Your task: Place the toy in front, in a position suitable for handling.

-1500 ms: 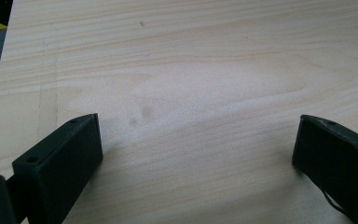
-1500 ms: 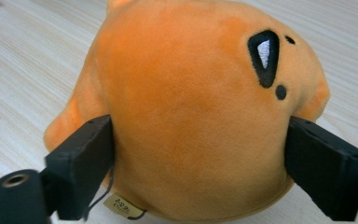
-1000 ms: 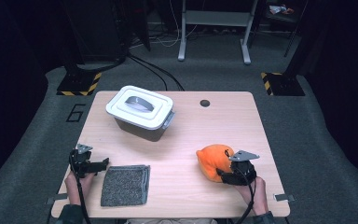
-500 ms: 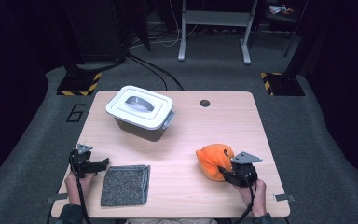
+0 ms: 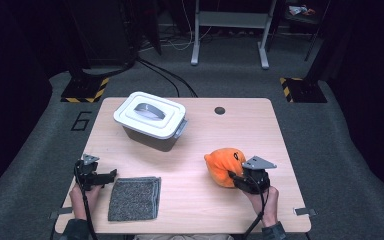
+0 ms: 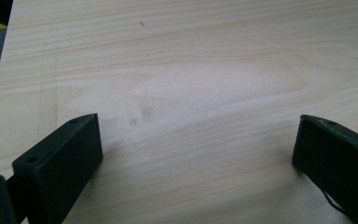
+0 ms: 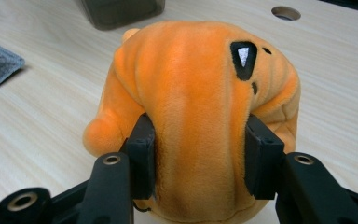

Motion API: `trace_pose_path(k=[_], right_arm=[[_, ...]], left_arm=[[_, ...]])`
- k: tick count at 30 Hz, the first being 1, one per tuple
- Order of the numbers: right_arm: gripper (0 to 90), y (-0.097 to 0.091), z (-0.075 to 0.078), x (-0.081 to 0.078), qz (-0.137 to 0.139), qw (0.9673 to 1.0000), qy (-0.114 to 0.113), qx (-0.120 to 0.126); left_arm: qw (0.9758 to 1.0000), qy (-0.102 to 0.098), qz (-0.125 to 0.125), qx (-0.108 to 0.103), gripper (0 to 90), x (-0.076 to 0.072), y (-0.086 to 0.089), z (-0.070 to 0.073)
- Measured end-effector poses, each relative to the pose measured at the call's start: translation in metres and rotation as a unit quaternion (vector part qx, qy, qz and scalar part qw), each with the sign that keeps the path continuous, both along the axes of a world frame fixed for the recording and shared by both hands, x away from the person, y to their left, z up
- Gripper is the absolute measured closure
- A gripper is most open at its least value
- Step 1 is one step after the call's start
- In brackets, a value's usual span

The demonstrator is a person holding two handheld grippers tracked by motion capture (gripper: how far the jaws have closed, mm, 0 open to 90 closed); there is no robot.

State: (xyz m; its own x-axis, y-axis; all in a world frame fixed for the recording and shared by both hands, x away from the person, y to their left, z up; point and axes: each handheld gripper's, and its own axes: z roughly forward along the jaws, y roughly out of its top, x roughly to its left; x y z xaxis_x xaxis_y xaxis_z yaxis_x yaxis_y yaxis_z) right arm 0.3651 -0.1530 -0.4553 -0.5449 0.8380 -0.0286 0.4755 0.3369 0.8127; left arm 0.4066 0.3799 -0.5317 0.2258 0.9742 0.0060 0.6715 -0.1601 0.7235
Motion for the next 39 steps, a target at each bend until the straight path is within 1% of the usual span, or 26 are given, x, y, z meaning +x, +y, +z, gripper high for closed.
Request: trace_pose_path(k=[2, 3, 4, 5, 7, 9, 11, 13, 14, 15, 17, 18, 19, 20, 21, 25, 29, 30, 31, 32, 33, 34, 35, 37, 39], right_arm=[[53.2, 0.003, 0.001, 0.002, -0.001, 1.0000, 0.001, 0.001], [53.0, 0.008, 0.001, 0.008, -0.001, 1.0000, 0.001, 0.003], [53.0, 0.010, 0.001, 0.009, -0.002, 1.0000, 0.002, 0.004], [53.0, 0.013, 0.001, 0.011, -0.002, 1.0000, 0.000, 0.006], [52.9, 0.018, 0.001, 0.016, -0.003, 1.0000, 0.001, 0.006], [52.7, 0.023, 0.000, 0.022, 0.002, 0.9999, 0.001, 0.012], [52.7, 0.029, 0.000, 0.028, 0.003, 0.9999, -0.001, 0.011], [52.7, 0.035, 0.000, 0.034, 0.006, 0.9999, 0.002, 0.013], [52.7, 0.035, 0.000, 0.034, 0.006, 0.9999, 0.002, 0.013], [52.6, 0.042, 0.001, 0.041, 0.010, 0.9998, 0.000, 0.016], [52.6, 0.048, 0.002, 0.046, 0.012, 0.9998, 0.000, 0.017], [52.6, 0.048, 0.002, 0.046, 0.012, 0.9998, 0.000, 0.017], [52.6, 0.055, 0.004, 0.052, 0.015, 0.9997, 0.000, 0.017], [52.5, 0.058, 0.004, 0.053, 0.015, 0.9997, 0.001, 0.018], [52.5, 0.060, 0.004, 0.056, 0.016, 0.9997, 0.002, 0.018], [52.3, 0.070, 0.003, 0.064, 0.016, 0.9998, -0.003, 0.013], [51.9, 0.078, 0.003, 0.072, 0.015, 0.9996, 0.000, 0.023], [51.7, 0.080, 0.002, 0.074, 0.015, 0.9997, -0.002, 0.020], [51.4, 0.082, 0.001, 0.076, 0.013, 0.9998, 0.001, 0.017], [50.7, 0.084, -0.002, 0.078, 0.013, 0.9998, 0.006, 0.014], [49.5, 0.085, -0.005, 0.081, 0.013, 0.9998, 0.011, 0.008], [48.0, 0.087, -0.009, 0.082, 0.010, 0.9997, 0.021, 0.007], [46.1, 0.087, -0.012, 0.084, 0.010, 0.9996, 0.024, 0.008], [42.0, 0.087, -0.014, 0.084, 0.010, 0.9997, 0.018, 0.009], [33.6, 0.087, -0.013, 0.084, 0.007, 0.9998, 0.020, 0.005]], left_arm=[[1.0000, -0.002, 0.000, 0.000, 1.1, 0.000, 0.000, 0.000], [1.0000, -0.003, 0.001, 0.000, 1.1, 0.000, 0.000, 0.000], [1.0000, 0.000, 0.000, 0.000, 1.1, 0.000, 0.000, 0.000], [1.0000, -0.003, 0.001, 0.000, 1.1, 0.000, 0.000, 0.000], [1.0000, 0.000, -0.001, 0.000, 1.1, 0.000, 0.000, 0.000], [1.0000, -0.002, 0.000, -0.001, 1.1, 0.000, 0.000, 0.000], [1.0000, -0.002, 0.001, 0.000, 1.1, 0.000, 0.000, 0.000], [1.0000, 0.000, 0.000, 0.000, 1.1, 0.000, 0.000, 0.000], [1.0000, 0.000, 0.000, 0.000, 1.0, 0.000, 0.000, 0.000], [1.0000, -0.001, 0.000, 0.000, 1.1, 0.000, 0.000, 0.000], [1.0000, -0.003, 0.001, 0.000, 1.1, 0.000, 0.000, 0.000], [1.0000, -0.001, 0.000, 0.000, 1.1, 0.000, 0.000, 0.000], [1.0000, 0.000, -0.001, 0.000, 1.1, 0.000, 0.000, 0.000], [1.0000, -0.003, 0.000, 0.000, 1.1, 0.000, 0.000, -0.001], [1.0000, 0.001, -0.001, 0.000, 1.1, 0.000, 0.000, 0.000], [1.0000, -0.002, -0.001, -0.001, 1.1, 0.000, 0.000, 0.000], [1.0000, -0.002, -0.001, -0.001, 1.1, 0.000, 0.000, 0.000], [1.0000, -0.003, 0.000, -0.001, 1.1, 0.000, 0.000, -0.001], [1.0000, -0.002, 0.000, 0.000, 1.1, 0.000, 0.000, 0.000], [1.0000, -0.003, 0.000, -0.001, 1.1, 0.000, 0.000, -0.001], [1.0000, 0.000, -0.001, 0.000, 1.1, 0.000, 0.000, 0.000], [1.0000, -0.002, -0.001, -0.001, 1.1, 0.000, 0.000, 0.000], [1.0000, -0.002, 0.000, -0.001, 1.1, 0.000, 0.000, 0.000], [1.0000, 0.000, -0.001, 0.000, 1.1, 0.000, 0.000, 0.000], [1.0000, -0.002, -0.001, -0.001, 1.1, 0.000, 0.000, 0.000]])
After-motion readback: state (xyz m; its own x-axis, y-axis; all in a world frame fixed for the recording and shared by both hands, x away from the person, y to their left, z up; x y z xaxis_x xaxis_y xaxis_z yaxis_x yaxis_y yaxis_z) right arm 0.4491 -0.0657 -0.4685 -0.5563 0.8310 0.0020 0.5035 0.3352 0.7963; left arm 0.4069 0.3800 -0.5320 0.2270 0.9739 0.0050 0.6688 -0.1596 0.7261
